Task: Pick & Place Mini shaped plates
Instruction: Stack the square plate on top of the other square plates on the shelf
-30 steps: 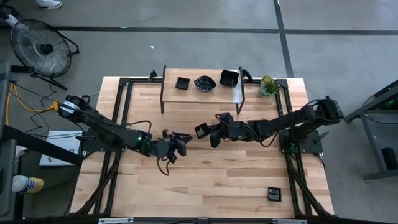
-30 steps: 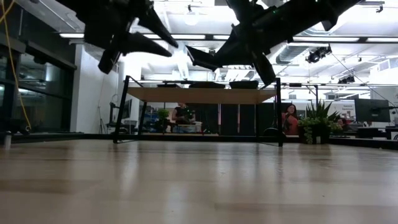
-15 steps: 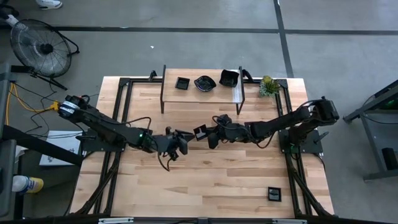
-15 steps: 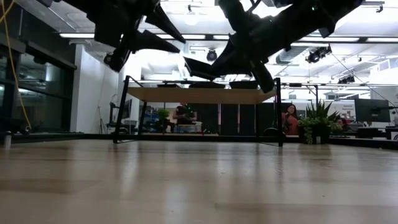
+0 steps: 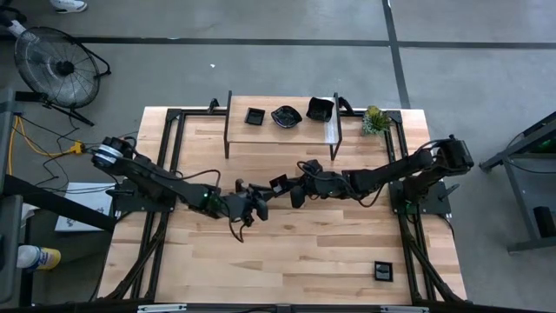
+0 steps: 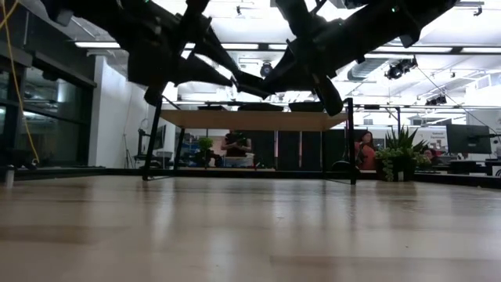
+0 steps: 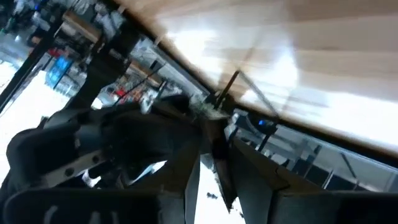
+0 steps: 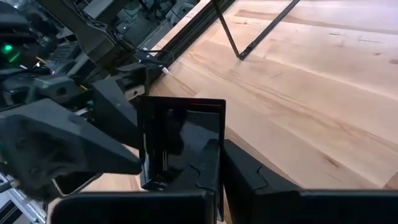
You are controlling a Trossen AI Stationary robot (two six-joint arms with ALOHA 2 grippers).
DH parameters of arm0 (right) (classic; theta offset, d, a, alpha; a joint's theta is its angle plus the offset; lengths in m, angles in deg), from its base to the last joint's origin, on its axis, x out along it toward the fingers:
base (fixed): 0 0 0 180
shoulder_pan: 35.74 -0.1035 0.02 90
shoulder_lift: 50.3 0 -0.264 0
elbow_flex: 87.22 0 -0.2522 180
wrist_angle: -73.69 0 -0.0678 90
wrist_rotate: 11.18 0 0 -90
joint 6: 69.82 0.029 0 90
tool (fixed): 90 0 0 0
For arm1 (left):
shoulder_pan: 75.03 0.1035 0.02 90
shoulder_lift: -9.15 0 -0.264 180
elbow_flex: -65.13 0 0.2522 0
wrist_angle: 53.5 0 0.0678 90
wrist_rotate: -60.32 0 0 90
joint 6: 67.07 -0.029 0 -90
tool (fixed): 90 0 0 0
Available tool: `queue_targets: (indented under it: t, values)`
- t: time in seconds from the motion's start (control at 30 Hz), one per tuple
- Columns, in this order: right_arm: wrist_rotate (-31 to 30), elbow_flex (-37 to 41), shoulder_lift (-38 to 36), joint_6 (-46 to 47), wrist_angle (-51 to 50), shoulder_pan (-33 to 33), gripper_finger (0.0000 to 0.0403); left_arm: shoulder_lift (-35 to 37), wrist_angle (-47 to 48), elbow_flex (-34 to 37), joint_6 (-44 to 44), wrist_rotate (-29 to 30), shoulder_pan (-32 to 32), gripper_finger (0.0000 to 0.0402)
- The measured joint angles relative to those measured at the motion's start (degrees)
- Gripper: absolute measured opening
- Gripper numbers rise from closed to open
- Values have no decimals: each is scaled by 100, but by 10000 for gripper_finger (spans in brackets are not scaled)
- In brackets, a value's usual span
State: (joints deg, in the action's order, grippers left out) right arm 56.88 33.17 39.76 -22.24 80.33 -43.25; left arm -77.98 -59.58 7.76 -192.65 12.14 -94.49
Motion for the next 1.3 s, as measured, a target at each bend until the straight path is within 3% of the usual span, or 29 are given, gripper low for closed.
queue_targets:
  t: [0.83,1.13,1.3]
  values:
    - [47,0,0,-3,1,0,11,-26,-15,0,116,127,2,86]
    - [39,0,0,-4,3,0,12,-24,44,0,196,162,2,12]
    - [37,0,0,-4,6,0,12,-24,41,0,334,155,2,8]
